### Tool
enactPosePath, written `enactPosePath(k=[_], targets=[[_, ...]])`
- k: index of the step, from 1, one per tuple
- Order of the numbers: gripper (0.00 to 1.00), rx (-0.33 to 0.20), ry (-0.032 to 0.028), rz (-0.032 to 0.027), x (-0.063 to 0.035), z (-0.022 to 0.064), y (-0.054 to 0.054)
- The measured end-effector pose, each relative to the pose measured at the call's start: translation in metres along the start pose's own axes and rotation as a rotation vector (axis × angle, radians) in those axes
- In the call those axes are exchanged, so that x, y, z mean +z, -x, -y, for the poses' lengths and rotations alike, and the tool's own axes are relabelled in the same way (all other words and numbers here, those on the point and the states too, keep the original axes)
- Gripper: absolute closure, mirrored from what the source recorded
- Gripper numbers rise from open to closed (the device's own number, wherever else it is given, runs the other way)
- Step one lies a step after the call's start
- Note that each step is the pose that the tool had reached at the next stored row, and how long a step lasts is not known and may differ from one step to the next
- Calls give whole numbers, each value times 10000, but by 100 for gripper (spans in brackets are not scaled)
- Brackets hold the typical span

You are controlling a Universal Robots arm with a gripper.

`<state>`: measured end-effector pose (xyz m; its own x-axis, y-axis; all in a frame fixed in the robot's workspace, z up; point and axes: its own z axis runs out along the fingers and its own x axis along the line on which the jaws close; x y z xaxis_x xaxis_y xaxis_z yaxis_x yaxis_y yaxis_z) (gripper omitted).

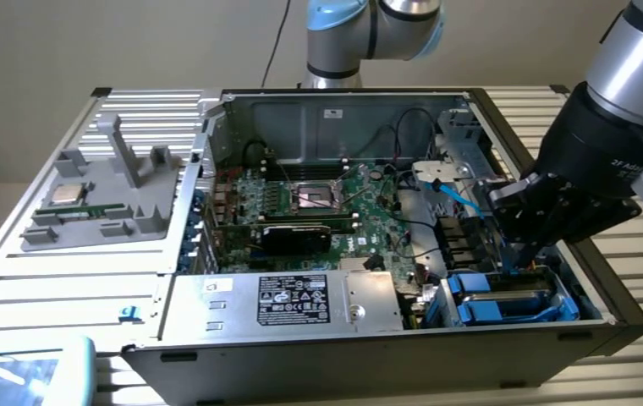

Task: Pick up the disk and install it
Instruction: 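Insert the second disk wire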

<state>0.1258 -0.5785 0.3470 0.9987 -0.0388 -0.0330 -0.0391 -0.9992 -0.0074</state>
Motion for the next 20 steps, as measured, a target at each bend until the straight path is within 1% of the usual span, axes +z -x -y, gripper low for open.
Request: enactPosePath(k=[3, 6, 7, 8, 9, 10, 12, 13, 16, 20], targets=[[89, -100, 3, -4, 55, 0, -2], [89, -159, 27, -4, 99, -1, -3], [89, -164, 20, -6, 106, -1, -3], [89, -164, 11, -6, 102, 0, -3], [89, -166, -12, -6, 82, 0, -6], [89, -166, -24, -7, 45, 0, -12], [89, -166, -1, -1, -43, -6, -39], [89, -165, -4, 1, -69, -8, -52], [89, -166, -2, 3, -70, -23, -106], [89, -166, -16, 3, 3, -26, -118]])
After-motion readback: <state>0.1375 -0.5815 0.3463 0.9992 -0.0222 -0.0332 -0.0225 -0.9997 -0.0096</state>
